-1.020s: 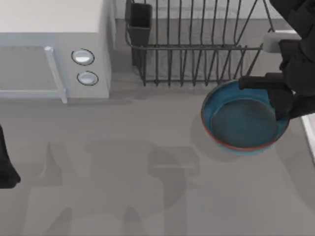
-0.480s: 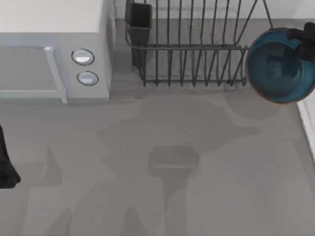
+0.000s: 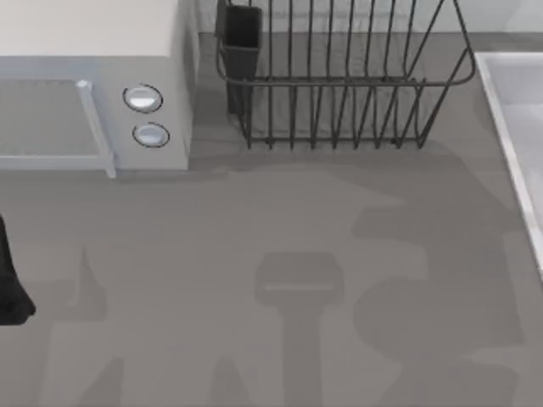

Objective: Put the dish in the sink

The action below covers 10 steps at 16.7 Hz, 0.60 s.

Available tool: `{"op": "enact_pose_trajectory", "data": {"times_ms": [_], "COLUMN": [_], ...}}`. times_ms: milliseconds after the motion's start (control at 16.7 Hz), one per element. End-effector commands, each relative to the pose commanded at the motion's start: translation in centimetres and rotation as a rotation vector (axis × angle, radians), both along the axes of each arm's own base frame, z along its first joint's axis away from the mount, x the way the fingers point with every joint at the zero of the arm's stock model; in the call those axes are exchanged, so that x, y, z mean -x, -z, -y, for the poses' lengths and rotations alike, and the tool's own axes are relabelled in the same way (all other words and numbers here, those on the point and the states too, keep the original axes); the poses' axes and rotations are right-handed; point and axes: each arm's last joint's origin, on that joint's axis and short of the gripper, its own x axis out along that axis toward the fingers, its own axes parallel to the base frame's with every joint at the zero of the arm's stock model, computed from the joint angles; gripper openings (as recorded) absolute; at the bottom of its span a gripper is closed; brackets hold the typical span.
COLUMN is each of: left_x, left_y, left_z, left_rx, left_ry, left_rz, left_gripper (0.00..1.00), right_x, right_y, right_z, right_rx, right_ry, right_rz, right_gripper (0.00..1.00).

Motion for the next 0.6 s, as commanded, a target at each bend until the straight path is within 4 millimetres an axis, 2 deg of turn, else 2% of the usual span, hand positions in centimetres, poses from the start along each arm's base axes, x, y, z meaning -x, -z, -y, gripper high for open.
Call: {"op": "enact_pose_trajectory", "data": {"times_ms": [180,360,600], "left_x": [0.0,0.0,0.0], "left_y": [0.0,0.0,0.0], "left_z": [0.0,0.0,0.0], "left_rx": [0.0,0.0,0.0], "left_ry": [0.0,0.0,0.0], "left_rz": [0.0,0.0,0.0], "left_gripper": [1.0,1.0,1.0], "right_x": [3.0,5.4,6.3], "right_y": [0.6,1.4,1.8], "right_z": [2.6,3.8,4.1], "right_rx": [0.108,0.188,0.215], "right_ry": [0.043,0.073,0.083], "right_rz": [0.144,0.211,0.227], "right_gripper": [0.0,0.0,0.0]}}
